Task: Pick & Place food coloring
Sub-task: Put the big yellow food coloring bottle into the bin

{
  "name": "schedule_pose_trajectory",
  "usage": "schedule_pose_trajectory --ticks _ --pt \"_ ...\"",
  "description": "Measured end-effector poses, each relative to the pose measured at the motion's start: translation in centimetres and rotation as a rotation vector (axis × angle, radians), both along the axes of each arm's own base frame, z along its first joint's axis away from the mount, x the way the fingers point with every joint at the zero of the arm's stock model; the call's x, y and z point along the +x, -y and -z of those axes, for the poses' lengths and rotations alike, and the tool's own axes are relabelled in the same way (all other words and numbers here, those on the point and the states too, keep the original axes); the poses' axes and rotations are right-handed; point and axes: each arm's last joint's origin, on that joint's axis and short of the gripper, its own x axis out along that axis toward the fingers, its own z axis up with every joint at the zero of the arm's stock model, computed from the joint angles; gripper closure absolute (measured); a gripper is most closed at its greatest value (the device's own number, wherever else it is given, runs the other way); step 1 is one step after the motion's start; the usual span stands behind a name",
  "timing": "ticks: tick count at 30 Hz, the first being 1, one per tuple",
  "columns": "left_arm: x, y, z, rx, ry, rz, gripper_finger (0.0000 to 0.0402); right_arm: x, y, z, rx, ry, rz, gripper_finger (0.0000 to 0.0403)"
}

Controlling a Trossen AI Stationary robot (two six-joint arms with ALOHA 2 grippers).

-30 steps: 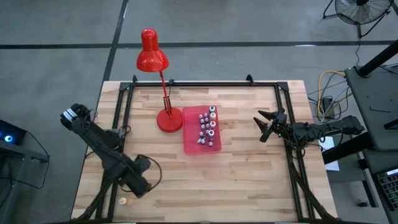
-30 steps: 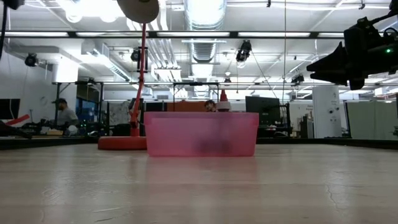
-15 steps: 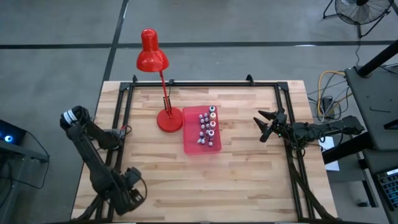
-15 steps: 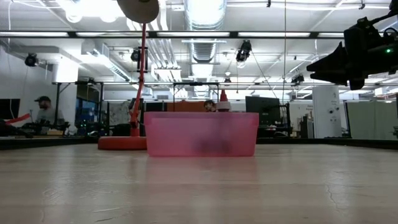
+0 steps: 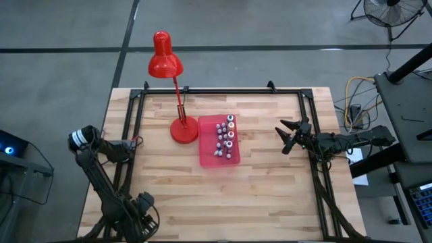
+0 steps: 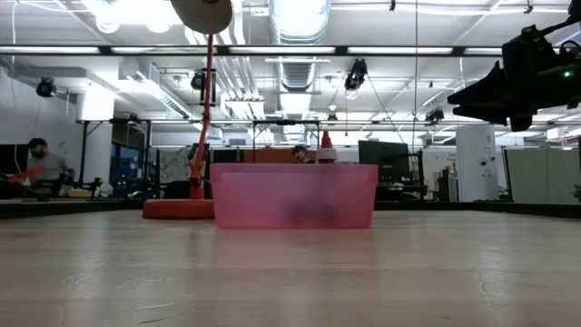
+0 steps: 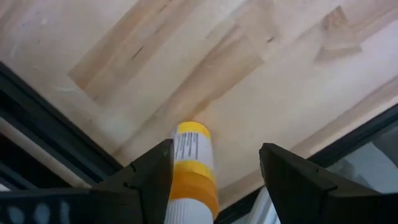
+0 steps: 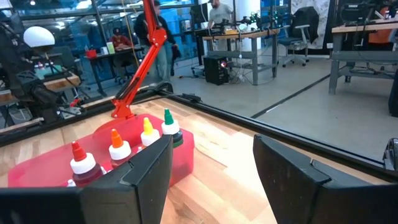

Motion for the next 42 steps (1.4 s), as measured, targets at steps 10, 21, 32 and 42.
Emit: schedule_pose_trajectory --ticks 10,21,32,42 --pt "-0.2 -0.2 0.4 0.048 -0.034 -0.011 0.0193 0.0 0.0 0.0 0.001 0.001 0.000 0.0188" --pt "-1.2 0.3 0.3 0.018 -0.103 0.002 0.0193 0.0 0.0 0.0 0.000 0.000 0.000 0.0188" --pt "-1.4 0.8 0.1 -0.018 -0.130 -0.017 0.0193 0.0 0.0 0.0 0.000 -0.001 0.000 0.0188" --pt "-1.5 0.6 0.5 -0.006 -0.135 -0.011 0.0250 0.0 0.0 0.0 0.000 0.000 0.000 0.0188"
